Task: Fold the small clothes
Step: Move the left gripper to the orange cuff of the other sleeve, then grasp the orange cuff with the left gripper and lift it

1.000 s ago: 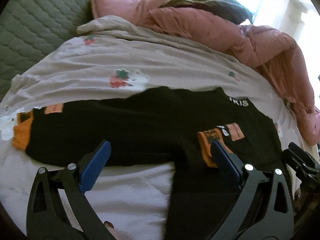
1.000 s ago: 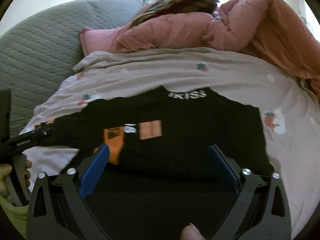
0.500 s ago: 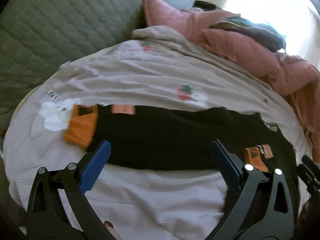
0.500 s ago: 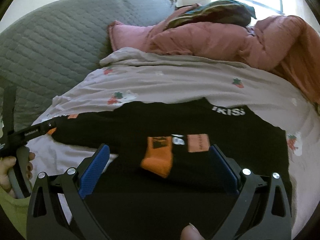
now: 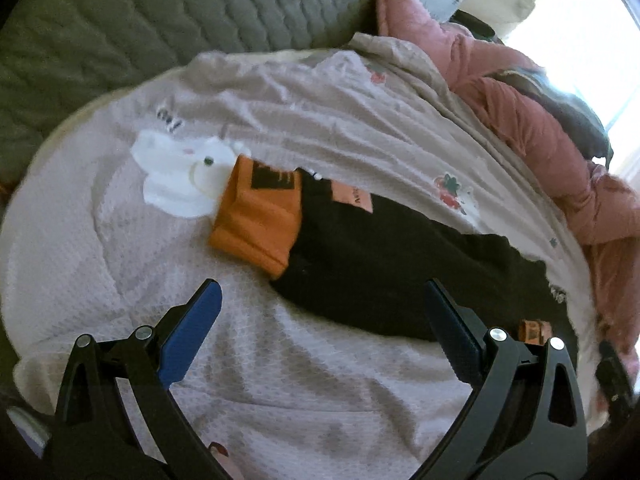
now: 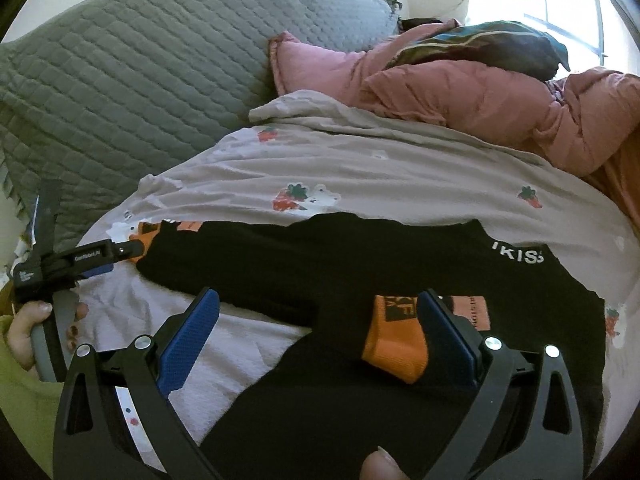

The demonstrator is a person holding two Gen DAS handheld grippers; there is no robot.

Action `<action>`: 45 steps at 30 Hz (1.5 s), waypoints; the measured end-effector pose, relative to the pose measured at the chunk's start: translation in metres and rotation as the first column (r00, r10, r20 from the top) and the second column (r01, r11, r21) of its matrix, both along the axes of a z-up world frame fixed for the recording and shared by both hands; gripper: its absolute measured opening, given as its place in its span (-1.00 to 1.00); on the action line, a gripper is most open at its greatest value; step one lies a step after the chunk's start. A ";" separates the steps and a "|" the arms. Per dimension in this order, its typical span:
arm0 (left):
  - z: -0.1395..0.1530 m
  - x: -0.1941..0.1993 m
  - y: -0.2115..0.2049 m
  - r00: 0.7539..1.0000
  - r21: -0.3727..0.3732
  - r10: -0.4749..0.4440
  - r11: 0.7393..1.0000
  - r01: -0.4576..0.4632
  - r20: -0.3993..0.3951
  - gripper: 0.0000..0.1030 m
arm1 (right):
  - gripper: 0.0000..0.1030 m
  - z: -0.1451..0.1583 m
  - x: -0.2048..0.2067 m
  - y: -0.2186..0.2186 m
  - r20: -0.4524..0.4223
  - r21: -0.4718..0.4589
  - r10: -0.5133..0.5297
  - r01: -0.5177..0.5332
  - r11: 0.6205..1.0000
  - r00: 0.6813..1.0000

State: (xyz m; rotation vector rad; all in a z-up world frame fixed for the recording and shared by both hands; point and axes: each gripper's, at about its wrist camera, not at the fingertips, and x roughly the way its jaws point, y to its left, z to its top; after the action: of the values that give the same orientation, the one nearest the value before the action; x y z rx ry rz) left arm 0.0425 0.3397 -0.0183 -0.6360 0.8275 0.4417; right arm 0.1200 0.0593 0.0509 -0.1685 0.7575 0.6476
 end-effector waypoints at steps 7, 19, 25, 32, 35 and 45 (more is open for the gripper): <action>-0.022 -0.002 0.019 0.999 -0.141 0.023 0.990 -0.017 0.042 0.64 | 0.91 -0.016 -0.001 -0.010 -0.017 -0.010 -0.041 0.041 0.999 0.999; -0.030 0.025 0.031 0.998 -0.077 0.057 0.995 -0.055 0.024 -0.51 | 0.91 -0.048 0.010 -0.035 -0.080 -0.007 -0.112 0.112 0.994 0.990; -0.015 0.023 0.023 0.993 -0.027 -0.002 1.000 0.005 0.119 -0.83 | 0.91 -0.059 0.010 -0.030 -0.097 -0.016 -0.090 0.089 0.996 0.991; 0.027 0.017 -0.022 0.963 0.078 -0.114 0.992 0.098 0.244 -0.84 | 0.90 -0.052 0.008 -0.043 -0.065 0.001 -0.096 0.096 0.995 0.993; 0.042 0.021 -0.046 0.948 0.118 -0.165 0.984 0.137 0.271 -0.85 | 0.90 -0.049 0.012 -0.059 -0.071 0.027 -0.126 0.129 0.991 0.989; 0.064 0.056 -0.123 0.906 0.181 -0.327 0.941 0.286 0.269 -0.85 | 0.90 -0.038 0.027 -0.123 -0.086 0.103 -0.256 0.264 0.959 0.963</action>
State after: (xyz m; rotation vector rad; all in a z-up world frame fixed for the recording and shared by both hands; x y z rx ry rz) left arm 0.0986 0.2166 0.0457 -0.4193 0.5909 0.1088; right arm 0.1471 -0.0632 0.0133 0.0601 0.7939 0.4461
